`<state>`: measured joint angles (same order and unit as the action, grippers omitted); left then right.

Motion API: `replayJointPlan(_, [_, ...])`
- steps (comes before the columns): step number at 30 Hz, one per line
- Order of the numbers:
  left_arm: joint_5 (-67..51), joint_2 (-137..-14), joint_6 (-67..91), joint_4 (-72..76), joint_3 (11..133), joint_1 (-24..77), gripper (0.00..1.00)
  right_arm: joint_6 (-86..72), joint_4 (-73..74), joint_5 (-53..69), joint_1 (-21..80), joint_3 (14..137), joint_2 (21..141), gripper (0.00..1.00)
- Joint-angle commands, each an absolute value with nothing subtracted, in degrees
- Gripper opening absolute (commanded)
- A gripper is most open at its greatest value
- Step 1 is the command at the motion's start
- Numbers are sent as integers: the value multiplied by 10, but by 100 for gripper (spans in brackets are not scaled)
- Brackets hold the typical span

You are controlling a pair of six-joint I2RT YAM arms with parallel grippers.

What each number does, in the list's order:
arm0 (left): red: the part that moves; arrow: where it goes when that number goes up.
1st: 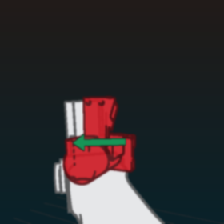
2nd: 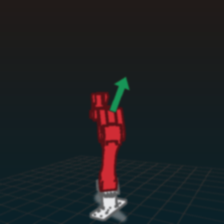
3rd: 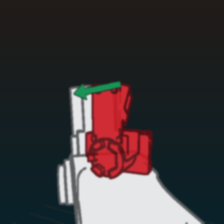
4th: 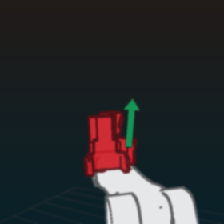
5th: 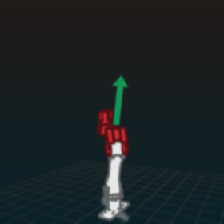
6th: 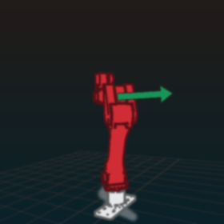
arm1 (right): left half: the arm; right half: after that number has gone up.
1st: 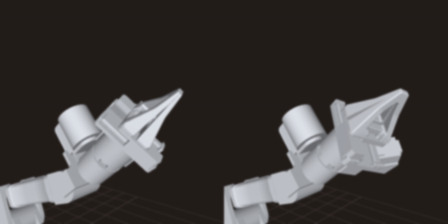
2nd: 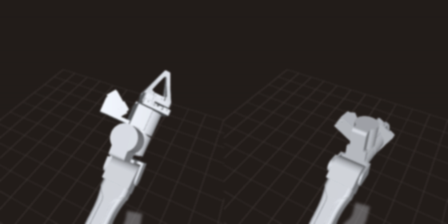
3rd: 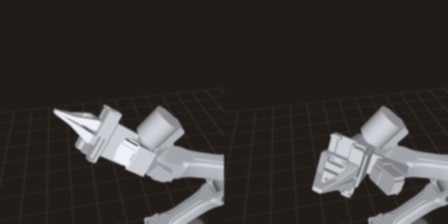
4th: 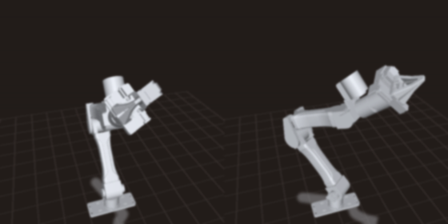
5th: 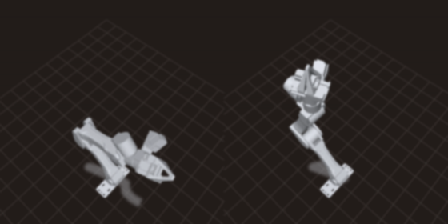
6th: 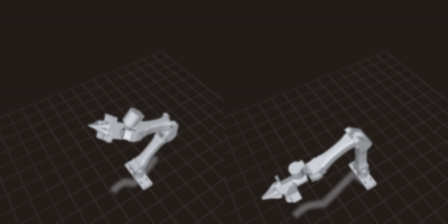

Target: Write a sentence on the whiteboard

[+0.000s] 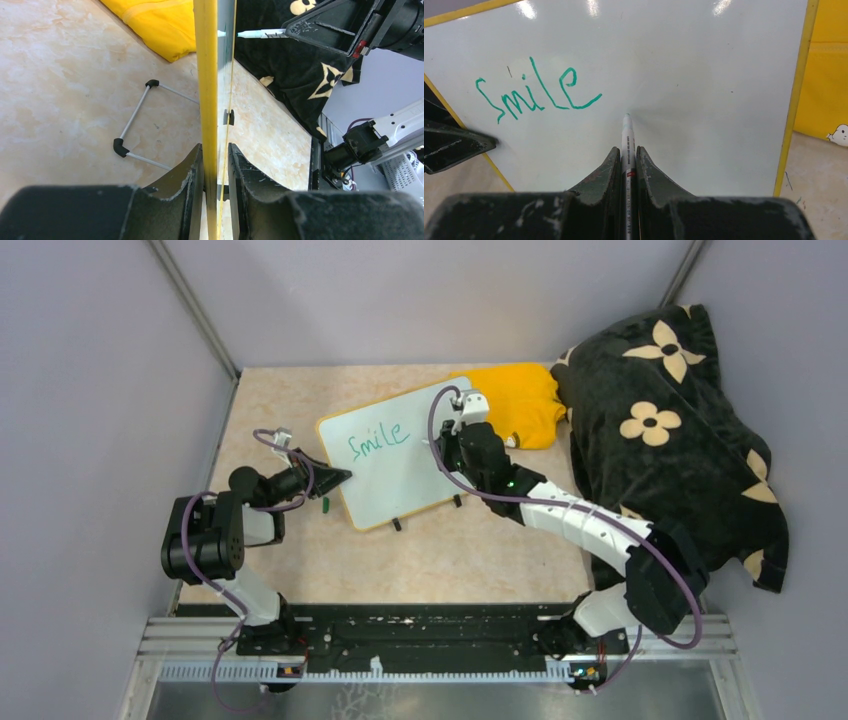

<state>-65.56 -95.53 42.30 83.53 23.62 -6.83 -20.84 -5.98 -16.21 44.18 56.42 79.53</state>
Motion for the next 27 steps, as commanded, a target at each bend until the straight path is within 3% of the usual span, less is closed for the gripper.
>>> replayJointPlan(1, [-661,-947,408,840,248,-64,29,-213,-96,-158,438,609,801,0])
replayJointPlan(27, [-661,-946,408,839,249,-62,29,-219,-93,-151,431,606,825,0])
